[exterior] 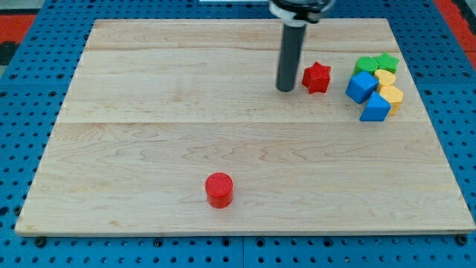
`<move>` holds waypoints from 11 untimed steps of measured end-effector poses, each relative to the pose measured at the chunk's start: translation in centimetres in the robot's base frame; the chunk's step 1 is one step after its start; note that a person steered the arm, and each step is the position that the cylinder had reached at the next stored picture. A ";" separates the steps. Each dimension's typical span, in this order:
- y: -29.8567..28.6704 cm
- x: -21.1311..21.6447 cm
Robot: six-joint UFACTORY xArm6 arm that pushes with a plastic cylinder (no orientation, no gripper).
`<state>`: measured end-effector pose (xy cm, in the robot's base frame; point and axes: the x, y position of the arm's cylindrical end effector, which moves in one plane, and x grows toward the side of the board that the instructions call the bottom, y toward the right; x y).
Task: Push the red circle into the group of blocks
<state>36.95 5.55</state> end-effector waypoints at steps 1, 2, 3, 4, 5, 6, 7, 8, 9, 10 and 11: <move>0.5 -0.8; 6.5 -0.9; 10.2 -0.9; 7.3 0.0; -1.6 1.3; -11.2 4.0; -18.0 9.6; -19.4 16.3; -17.4 21.8; -11.0 22.8; -5.3 19.8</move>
<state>56.80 0.29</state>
